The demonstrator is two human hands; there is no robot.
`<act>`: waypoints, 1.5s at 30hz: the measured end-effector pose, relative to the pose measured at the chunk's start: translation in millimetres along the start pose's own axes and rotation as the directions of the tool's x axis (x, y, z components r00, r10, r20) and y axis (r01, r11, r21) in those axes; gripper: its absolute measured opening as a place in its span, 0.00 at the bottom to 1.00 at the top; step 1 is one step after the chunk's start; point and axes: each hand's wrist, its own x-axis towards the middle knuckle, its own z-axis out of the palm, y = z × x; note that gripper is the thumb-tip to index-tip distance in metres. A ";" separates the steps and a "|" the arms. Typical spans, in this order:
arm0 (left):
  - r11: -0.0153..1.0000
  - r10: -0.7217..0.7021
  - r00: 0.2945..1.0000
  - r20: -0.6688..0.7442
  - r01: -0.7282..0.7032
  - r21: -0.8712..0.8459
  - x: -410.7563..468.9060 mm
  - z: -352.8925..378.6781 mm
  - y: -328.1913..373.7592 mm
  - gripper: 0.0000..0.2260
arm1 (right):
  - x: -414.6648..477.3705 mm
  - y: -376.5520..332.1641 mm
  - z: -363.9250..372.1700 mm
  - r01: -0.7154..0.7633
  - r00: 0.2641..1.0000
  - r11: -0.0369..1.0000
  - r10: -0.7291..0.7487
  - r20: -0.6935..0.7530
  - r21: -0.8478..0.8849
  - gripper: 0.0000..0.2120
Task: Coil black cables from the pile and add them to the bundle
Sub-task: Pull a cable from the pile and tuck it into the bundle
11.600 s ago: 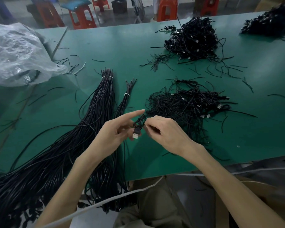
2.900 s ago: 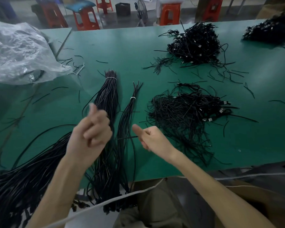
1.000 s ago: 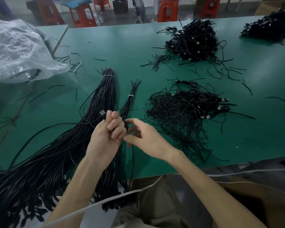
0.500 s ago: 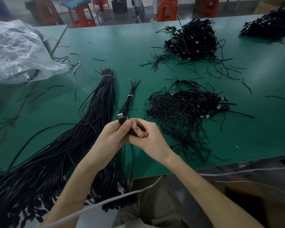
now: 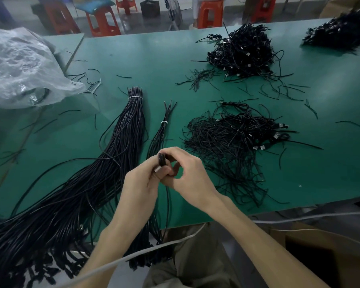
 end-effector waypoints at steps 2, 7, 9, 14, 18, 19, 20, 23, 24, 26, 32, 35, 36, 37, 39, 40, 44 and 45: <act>0.989 0.101 0.993 -0.055 -0.094 0.114 -4.8 5.2 -2.0 0.06 | -0.7 -0.1 -2.9 0.029 1.000 0.998 -0.028 0.010 -0.060 0.19; 0.999 0.023 0.999 -0.038 -0.022 0.041 -3.3 -2.6 -10.0 0.14 | -6.4 3.0 -8.5 -0.054 0.989 0.983 0.077 0.127 -0.174 0.14; 0.999 -0.030 0.999 0.021 0.030 -0.024 -0.7 -5.5 -12.7 0.10 | -7.1 2.1 -10.6 -0.090 0.971 0.972 0.135 0.198 -0.218 0.12; 0.980 -0.154 0.987 0.049 0.159 -0.122 7.9 -13.5 -22.7 0.12 | -7.3 0.0 -17.5 -0.070 0.934 0.956 0.163 0.318 -0.284 0.07; 0.978 -0.167 0.984 0.068 0.174 -0.115 14.7 -17.5 -26.7 0.18 | -7.2 2.4 -19.1 0.078 0.930 0.876 0.109 0.352 -0.476 0.08; 0.983 -0.150 0.985 0.081 0.158 -0.092 16.1 -17.5 -28.4 0.17 | -7.3 3.1 -18.9 0.115 0.926 0.848 0.096 0.364 -0.517 0.08; 0.990 -0.125 0.988 0.094 0.131 -0.059 17.2 -17.1 -29.9 0.14 | -7.1 3.5 -19.0 0.145 0.924 0.820 0.087 0.371 -0.553 0.09; 0.993 -0.088 0.986 0.143 0.075 0.096 19.7 -15.5 -31.9 0.09 | -5.7 3.5 -20.0 0.175 0.931 0.756 0.081 0.356 -0.631 0.11; 0.983 -0.089 0.980 0.179 0.057 0.173 20.9 -14.7 -31.5 0.09 | -5.3 3.3 -20.3 0.180 0.933 0.741 0.079 0.350 -0.646 0.12; 0.941 -0.093 0.945 0.313 -0.019 0.337 24.1 -12.4 -31.1 0.17 | -5.6 2.9 -20.2 0.193 0.937 0.721 0.066 0.343 -0.666 0.13; 0.791 -0.110 0.882 0.458 -0.201 0.578 20.0 -11.5 -35.1 0.26 | -9.6 2.2 -19.1 0.185 0.930 0.733 0.084 0.357 -0.655 0.11; 0.859 -0.104 0.906 0.410 -0.126 0.497 19.9 -11.6 -39.9 0.21 | -7.7 4.0 -18.5 0.209 0.940 0.736 0.031 0.341 -0.644 0.07; 0.880 -0.107 0.915 0.389 -0.095 0.466 20.5 -12.0 -41.2 0.19 | -7.1 5.9 -18.2 0.236 0.937 0.712 0.014 0.350 -0.661 0.10; 0.896 -0.115 0.923 0.368 -0.064 0.439 21.1 -12.5 -42.6 0.18 | -6.8 7.9 -18.4 0.260 0.934 0.685 -0.001 0.356 -0.681 0.11; 0.920 -0.150 0.921 0.359 -0.003 0.392 22.6 -13.8 -45.3 0.18 | -6.3 10.3 -19.4 0.289 0.930 0.643 -0.014 0.366 -0.709 0.12; 0.929 -0.168 0.911 0.376 0.020 0.369 23.6 -14.3 -46.6 0.18 | -6.0 11.7 -20.0 0.300 0.926 0.636 -0.016 0.377 -0.711 0.12; 0.951 -0.203 0.840 0.503 0.046 0.307 25.5 -15.2 -49.5 0.16 | -5.8 15.6 -19.5 0.331 0.900 0.632 0.014 0.437 -0.701 0.08; 0.949 -0.211 0.824 0.526 0.042 0.314 25.7 -15.0 -49.7 0.15 | -5.9 16.6 -19.5 0.327 0.897 0.632 0.025 0.441 -0.702 0.08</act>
